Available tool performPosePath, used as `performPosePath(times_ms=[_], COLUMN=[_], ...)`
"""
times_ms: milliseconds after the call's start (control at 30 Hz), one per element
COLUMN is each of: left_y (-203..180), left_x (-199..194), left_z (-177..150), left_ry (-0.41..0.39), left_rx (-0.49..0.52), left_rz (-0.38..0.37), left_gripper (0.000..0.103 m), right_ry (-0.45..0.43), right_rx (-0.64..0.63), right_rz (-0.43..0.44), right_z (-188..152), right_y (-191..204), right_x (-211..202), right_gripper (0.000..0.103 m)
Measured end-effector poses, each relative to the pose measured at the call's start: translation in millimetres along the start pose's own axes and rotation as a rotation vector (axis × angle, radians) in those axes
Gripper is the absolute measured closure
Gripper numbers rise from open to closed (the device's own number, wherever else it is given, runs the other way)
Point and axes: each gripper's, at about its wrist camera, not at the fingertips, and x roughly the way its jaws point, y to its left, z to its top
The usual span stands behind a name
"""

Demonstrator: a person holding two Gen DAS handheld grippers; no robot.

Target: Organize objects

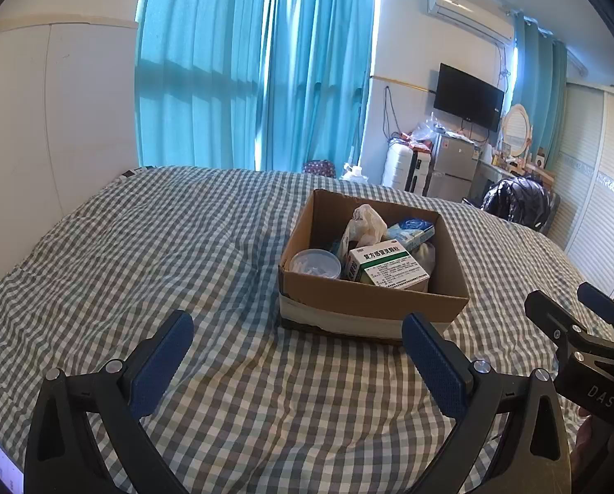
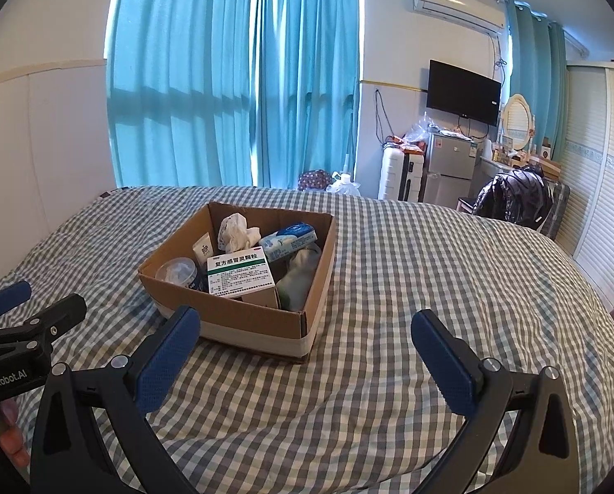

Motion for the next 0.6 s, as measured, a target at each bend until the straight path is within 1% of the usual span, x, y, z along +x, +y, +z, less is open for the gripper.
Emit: performPosePath(times_ms=[167, 400, 600], left_y=[-2.4, -4.6, -2.5], left_x=[0.9, 1.6, 0.2], left_z=[-1.5, -1.1, -1.1], left_ry=[0.0, 0.002, -0.001], left_rx=[0.014, 0.03, 0.019], left_rz=[-0.006, 0.012, 0.01], left_gripper=[0.0, 0.0, 0.0], right_ry=[-0.007, 0.001, 0.007], right_rx=[-0.012, -0.02, -0.024], right_rz=[-0.008, -0.01, -0.018], right_z=[1.3, 0.4, -0.3], right_y=[1.8, 3.9, 3.5], right_x=[-2.0, 0.2, 2.2], right_gripper=[0.0, 0.0, 0.0])
